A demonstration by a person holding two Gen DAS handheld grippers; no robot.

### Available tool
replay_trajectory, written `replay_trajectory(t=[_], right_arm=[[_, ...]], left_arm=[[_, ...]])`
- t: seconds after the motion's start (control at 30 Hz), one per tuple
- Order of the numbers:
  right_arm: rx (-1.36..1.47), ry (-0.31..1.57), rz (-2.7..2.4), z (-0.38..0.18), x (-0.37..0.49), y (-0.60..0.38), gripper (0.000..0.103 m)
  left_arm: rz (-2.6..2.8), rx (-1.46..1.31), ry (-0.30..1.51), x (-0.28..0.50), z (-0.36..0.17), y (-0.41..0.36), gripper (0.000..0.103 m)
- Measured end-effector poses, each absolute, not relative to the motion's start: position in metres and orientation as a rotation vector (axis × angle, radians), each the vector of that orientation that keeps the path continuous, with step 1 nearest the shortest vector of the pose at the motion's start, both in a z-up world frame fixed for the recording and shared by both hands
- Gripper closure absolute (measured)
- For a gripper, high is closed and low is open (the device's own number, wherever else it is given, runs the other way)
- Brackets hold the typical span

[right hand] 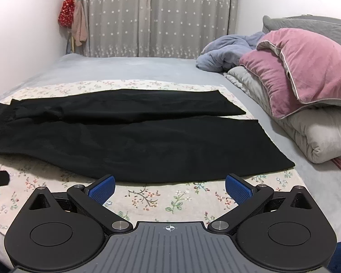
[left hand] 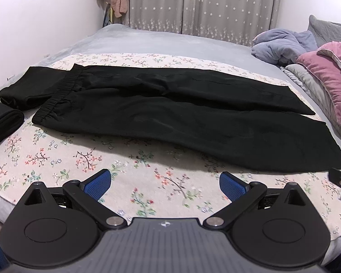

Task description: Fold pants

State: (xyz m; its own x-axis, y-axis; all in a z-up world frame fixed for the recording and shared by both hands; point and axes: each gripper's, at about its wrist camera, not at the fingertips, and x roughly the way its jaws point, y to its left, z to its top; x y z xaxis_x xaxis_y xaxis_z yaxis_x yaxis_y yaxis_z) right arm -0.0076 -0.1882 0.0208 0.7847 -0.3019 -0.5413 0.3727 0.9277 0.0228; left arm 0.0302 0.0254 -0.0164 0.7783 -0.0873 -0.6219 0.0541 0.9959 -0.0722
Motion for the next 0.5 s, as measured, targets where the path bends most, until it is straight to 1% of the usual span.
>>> replay_trajectory(t=[0.07, 0.17, 0.27, 0.37, 0.5], right_arm=[[0.122, 0.561, -0.364, 0.019, -0.005, -0.193, 0.0], [0.129, 0.572, -0.357, 0.013, 0.001, -0.211, 0.0], [0.219, 0.617, -0.387, 0.003, 0.01, -0.247, 0.0], [0.264, 0.657, -0.439, -0.004, 0.023, -0.287, 0.0], [0.361, 0.709, -0.5, -0.018, 0.034, -0.345, 0.0]], left_arm=[[-0.05, -0.079, 0.669, 0.04, -0.017, 0.039, 0.0], [-0.004, -0.194, 0.708, 0.064, -0.018, 0.077, 0.0], [0.078, -0.353, 0.734, 0.09, -0.018, 0.126, 0.0], [0.178, -0.492, 0.715, 0.106, -0.017, 0.172, 0.0], [0.277, -0.569, 0.803, 0.145, -0.03, 0.208, 0.0]])
